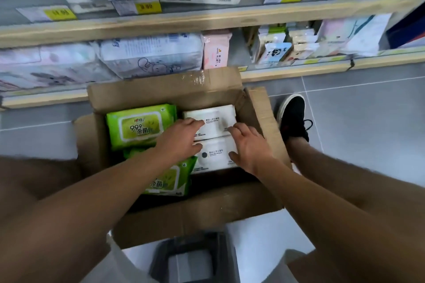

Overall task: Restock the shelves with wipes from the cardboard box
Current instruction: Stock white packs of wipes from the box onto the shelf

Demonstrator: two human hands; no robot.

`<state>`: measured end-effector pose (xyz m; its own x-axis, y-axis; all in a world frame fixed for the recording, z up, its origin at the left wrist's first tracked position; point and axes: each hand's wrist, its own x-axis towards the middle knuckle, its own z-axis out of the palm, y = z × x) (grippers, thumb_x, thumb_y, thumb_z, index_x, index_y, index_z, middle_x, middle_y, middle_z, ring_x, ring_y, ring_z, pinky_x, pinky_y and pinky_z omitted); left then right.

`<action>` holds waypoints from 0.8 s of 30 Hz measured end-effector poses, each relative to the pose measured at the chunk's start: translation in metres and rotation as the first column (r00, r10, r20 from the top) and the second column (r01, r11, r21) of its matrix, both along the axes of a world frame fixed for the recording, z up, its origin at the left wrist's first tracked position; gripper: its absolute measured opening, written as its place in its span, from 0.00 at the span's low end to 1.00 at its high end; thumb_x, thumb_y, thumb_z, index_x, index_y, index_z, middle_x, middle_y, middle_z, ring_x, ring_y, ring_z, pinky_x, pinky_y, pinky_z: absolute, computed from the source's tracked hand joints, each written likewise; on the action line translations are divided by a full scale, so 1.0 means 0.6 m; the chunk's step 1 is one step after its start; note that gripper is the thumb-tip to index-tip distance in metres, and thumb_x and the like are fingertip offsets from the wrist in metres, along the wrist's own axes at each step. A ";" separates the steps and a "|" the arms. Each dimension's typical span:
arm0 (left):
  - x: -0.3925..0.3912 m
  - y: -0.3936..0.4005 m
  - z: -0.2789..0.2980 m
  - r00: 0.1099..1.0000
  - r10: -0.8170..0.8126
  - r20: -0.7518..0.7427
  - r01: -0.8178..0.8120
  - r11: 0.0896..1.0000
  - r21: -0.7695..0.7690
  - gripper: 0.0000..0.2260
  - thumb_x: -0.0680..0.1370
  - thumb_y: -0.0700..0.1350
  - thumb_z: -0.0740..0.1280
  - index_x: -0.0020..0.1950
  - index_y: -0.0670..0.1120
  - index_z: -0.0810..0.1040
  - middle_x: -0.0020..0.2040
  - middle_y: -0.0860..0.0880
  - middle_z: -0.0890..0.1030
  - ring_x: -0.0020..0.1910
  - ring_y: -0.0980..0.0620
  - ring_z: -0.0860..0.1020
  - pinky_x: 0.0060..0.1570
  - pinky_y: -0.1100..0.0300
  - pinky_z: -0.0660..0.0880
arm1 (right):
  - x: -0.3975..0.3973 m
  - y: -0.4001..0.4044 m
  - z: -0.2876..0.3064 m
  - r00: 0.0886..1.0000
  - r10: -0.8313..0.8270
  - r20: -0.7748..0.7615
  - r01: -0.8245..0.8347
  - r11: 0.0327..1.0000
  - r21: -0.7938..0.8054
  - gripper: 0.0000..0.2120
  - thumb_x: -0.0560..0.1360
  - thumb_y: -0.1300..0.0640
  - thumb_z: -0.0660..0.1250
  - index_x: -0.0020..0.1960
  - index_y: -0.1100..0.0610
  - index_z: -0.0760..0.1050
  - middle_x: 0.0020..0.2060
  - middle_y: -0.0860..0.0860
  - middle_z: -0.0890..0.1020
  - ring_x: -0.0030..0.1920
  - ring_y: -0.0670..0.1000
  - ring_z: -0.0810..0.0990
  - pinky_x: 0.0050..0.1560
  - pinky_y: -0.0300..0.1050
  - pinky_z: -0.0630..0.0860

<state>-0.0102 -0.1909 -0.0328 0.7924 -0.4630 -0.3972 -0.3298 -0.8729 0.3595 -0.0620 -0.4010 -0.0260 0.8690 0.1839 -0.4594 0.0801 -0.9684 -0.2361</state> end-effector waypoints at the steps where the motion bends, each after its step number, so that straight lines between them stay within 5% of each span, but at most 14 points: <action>1: -0.003 -0.002 -0.012 1.000 0.000 -0.028 0.001 1.000 0.011 0.31 0.71 0.52 0.69 0.72 0.49 0.66 0.67 0.47 0.73 0.62 0.43 0.72 0.58 0.52 0.72 | -0.004 -0.001 -0.013 1.000 0.002 -0.024 -0.002 1.000 0.001 0.34 0.75 0.48 0.66 0.76 0.52 0.55 0.74 0.52 0.60 0.71 0.57 0.61 0.71 0.51 0.62; 12: 0.000 -0.026 -0.136 0.959 0.022 -0.284 -0.002 0.998 0.070 0.27 0.69 0.52 0.70 0.66 0.46 0.71 0.64 0.45 0.74 0.62 0.43 0.73 0.58 0.50 0.74 | 0.011 0.020 -0.134 0.983 0.019 -0.183 -0.012 0.999 0.042 0.34 0.75 0.50 0.67 0.76 0.54 0.56 0.76 0.52 0.55 0.74 0.56 0.55 0.71 0.53 0.64; 18: 0.007 -0.034 -0.169 0.954 0.012 -0.300 0.017 0.996 0.093 0.28 0.67 0.53 0.70 0.64 0.44 0.73 0.58 0.42 0.72 0.59 0.41 0.72 0.57 0.51 0.73 | 0.006 0.013 -0.173 0.989 0.060 -0.134 -0.058 0.998 0.018 0.39 0.72 0.51 0.70 0.77 0.55 0.54 0.76 0.53 0.55 0.76 0.57 0.51 0.75 0.52 0.51; 24: 0.000 -0.024 -0.165 0.940 -0.001 -0.340 0.007 1.000 0.016 0.27 0.68 0.50 0.74 0.65 0.47 0.73 0.60 0.42 0.72 0.60 0.40 0.70 0.59 0.54 0.69 | -0.017 0.011 -0.198 0.986 0.163 0.022 -0.159 0.979 -0.127 0.43 0.54 0.54 0.80 0.66 0.61 0.69 0.58 0.60 0.73 0.58 0.62 0.71 0.66 0.58 0.61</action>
<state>-0.0101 -0.2054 -0.1316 0.6068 -0.4565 -0.6507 -0.1938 -0.8789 0.4359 -0.0724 -0.3946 -0.1447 0.8474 0.2655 -0.4597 0.2426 -0.9639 -0.1096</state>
